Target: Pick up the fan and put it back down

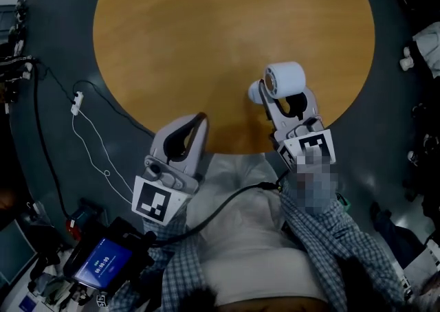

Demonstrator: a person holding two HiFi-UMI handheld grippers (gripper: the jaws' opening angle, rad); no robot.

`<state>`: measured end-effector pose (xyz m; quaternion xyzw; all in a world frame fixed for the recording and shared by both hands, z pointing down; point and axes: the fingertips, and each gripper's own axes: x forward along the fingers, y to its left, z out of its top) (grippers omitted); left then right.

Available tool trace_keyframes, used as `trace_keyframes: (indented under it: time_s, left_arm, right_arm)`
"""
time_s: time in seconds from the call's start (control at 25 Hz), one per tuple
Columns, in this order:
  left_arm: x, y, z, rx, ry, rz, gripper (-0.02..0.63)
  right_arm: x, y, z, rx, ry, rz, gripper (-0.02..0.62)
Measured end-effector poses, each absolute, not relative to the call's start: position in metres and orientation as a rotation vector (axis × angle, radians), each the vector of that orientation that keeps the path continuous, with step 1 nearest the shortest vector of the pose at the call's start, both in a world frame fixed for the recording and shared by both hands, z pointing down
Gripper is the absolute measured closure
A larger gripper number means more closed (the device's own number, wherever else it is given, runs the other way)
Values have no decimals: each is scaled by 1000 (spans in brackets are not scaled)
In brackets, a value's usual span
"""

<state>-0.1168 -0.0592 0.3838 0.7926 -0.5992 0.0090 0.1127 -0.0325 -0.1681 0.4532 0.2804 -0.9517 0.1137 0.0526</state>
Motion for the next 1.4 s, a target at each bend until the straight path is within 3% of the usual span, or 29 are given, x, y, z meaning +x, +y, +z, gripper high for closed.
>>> trace_keyframes:
  time_s: [0.88, 1.4]
  left_arm:
    - [-116, -43, 408, 2313, -1732, 102, 607]
    - [-102, -57, 400, 2416, -1664, 107, 607]
  right_arm:
    - [-43, -142, 496, 773, -2855, 228, 440]
    - [-13, -116, 524, 773, -2749, 427, 467]
